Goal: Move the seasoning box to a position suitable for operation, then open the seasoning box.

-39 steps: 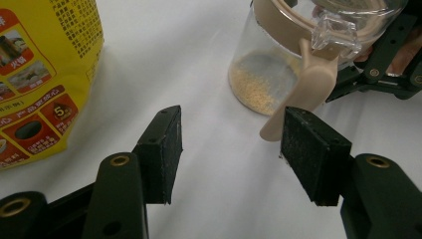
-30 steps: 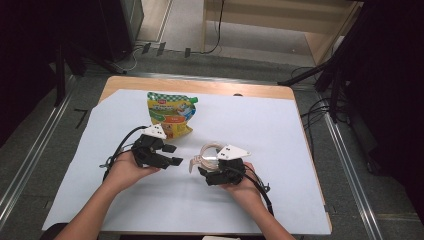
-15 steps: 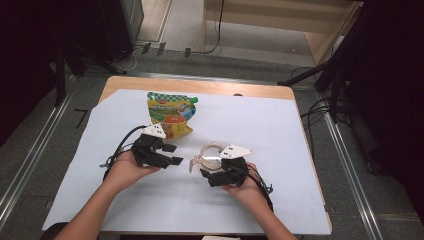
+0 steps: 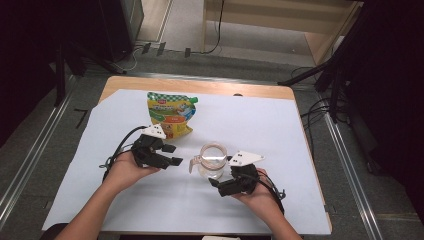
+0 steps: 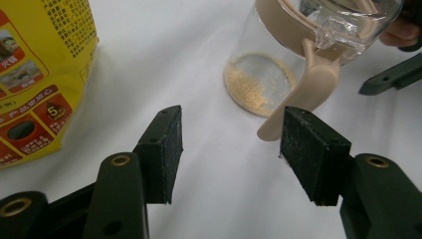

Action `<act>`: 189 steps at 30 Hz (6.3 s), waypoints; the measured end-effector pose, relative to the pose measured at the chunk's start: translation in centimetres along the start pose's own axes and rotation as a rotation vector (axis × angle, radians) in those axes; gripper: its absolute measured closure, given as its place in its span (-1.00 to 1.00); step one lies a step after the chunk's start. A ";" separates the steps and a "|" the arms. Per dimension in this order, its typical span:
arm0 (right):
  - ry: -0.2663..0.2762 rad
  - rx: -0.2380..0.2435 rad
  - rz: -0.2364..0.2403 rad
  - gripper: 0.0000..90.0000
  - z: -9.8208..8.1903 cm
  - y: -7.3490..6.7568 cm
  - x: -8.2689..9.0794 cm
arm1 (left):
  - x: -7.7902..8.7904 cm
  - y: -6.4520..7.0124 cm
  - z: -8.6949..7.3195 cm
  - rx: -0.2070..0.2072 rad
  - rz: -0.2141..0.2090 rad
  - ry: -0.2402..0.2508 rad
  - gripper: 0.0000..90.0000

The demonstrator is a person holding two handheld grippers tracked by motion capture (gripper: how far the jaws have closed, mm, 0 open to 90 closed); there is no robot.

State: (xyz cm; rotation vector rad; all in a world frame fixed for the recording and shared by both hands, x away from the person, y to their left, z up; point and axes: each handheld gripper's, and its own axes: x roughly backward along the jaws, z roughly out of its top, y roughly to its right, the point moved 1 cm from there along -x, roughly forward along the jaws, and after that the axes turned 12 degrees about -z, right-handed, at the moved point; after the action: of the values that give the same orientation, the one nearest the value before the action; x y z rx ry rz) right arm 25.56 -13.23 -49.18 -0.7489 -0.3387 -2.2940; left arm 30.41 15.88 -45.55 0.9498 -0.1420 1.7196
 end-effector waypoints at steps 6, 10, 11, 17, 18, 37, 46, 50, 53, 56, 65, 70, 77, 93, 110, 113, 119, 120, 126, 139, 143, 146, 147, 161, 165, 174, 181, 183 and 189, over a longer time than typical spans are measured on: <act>0.012 0.006 0.003 -0.67 -0.2 0.7 2.3 | -0.1 0.2 0.3 0.019 -0.026 -0.010 0.04; 0.022 -0.031 -0.008 -0.45 -0.3 1.8 3.5 | -0.3 0.3 0.4 0.008 -0.030 -0.016 0.07; 0.025 -0.042 -0.001 -0.35 -0.3 2.2 3.7 | -0.4 0.3 0.4 0.007 -0.033 -0.019 0.09; 0.066 -0.063 -0.018 0.01 0.3 2.9 4.3 | -0.7 0.7 0.8 -0.003 -0.048 -0.012 0.41; 0.070 -0.074 -0.015 0.05 0.4 2.9 4.4 | -0.8 0.8 0.9 -0.009 -0.049 -0.005 0.46; 0.055 -0.128 -0.004 1.00 0.5 3.1 4.7 | -2.1 1.2 1.5 -0.036 -0.100 -0.049 1.00; 0.026 -0.102 0.033 1.00 0.6 1.8 3.9 | -2.5 1.2 1.5 -0.047 -0.077 -0.060 1.00; 0.019 -0.089 0.047 1.00 0.6 1.4 3.6 | -2.6 1.2 1.5 -0.044 -0.082 -0.063 1.00; 0.016 -0.085 0.049 1.00 0.6 1.1 3.4 | -2.8 1.3 1.5 -0.044 -0.075 -0.067 1.00; 0.015 -0.085 0.051 1.00 0.6 1.2 3.4 | -2.8 1.3 1.5 -0.044 -0.080 -0.069 1.00; 0.008 -0.091 0.022 1.00 0.5 1.3 3.1 | -3.2 2.4 1.7 -0.049 -0.099 -0.076 1.00; -0.001 -0.088 0.011 1.00 0.5 1.2 2.6 | -3.8 3.3 1.8 -0.075 -0.099 -0.085 1.00; 0.004 -0.106 -0.011 1.00 0.5 1.5 2.6 | -4.5 3.9 2.0 -0.088 -0.100 -0.092 1.00; -0.015 -0.191 -0.076 1.00 0.5 3.3 2.0 | -7.3 5.9 2.7 -0.110 -0.158 -0.063 1.00; 0.011 -0.158 -0.046 1.00 0.1 1.8 5.3 | -6.1 5.1 2.8 -0.105 -0.193 -0.103 0.86; 0.013 -0.133 -0.035 1.00 0.1 1.3 6.0 | -5.3 4.6 2.6 -0.092 -0.203 -0.099 0.82; 0.017 -0.127 -0.009 1.00 -0.2 0.2 6.7 | -3.8 3.8 2.4 -0.068 -0.180 -0.067 0.61; 0.022 -0.116 -0.005 1.00 -0.3 -0.5 6.8 | -3.5 3.5 2.4 -0.059 -0.176 -0.063 0.56; 0.007 -0.083 0.022 1.00 -0.1 -1.8 5.8 | -2.6 2.0 2.2 -0.019 -0.142 -0.008 0.21; -0.023 -0.040 0.064 1.00 -0.1 -3.4 3.4 | -2.4 1.3 1.9 -0.045 -0.105 0.005 -0.03; -0.025 -0.038 0.062 1.00 0.0 -3.7 2.7 | -2.4 1.4 1.8 -0.048 -0.103 0.001 -0.04; -0.033 -0.032 0.062 1.00 -0.1 -3.7 2.6 | -2.4 1.3 1.8 -0.048 -0.103 0.002 -0.04; -0.033 -0.032 0.063 1.00 -0.1 -3.7 2.6 | -2.4 1.3 1.8 -0.048 -0.104 0.002 -0.04; -0.043 -0.079 0.025 1.00 -0.6 -1.9 3.3 | -2.4 1.2 1.8 -0.053 -0.100 -0.012 -0.03; -0.053 -0.087 0.013 1.00 -0.9 -1.4 3.6 | -2.4 1.2 1.8 -0.054 -0.100 -0.011 -0.03; -0.059 -0.092 0.007 1.00 -1.2 -0.2 4.1 | -2.4 1.4 1.7 -0.062 -0.108 -0.022 0.02; -0.070 -0.116 -0.014 1.00 -1.5 1.0 4.5 | -2.4 1.5 1.8 -0.065 -0.102 -0.016 0.04; -0.078 -0.139 -0.013 1.00 -1.6 1.5 4.6 | -2.4 1.6 1.8 -0.067 -0.101 -0.014 0.04; -0.081 -0.148 -0.033 1.00 -1.7 2.5 4.9 | -2.6 1.8 1.9 -0.082 -0.109 -0.004 0.04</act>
State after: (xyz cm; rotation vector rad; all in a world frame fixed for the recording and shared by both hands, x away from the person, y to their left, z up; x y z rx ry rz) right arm 23.66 -18.41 -47.57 -0.9184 -0.2212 -2.3437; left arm 30.05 12.18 -45.33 0.8847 -0.1594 1.5996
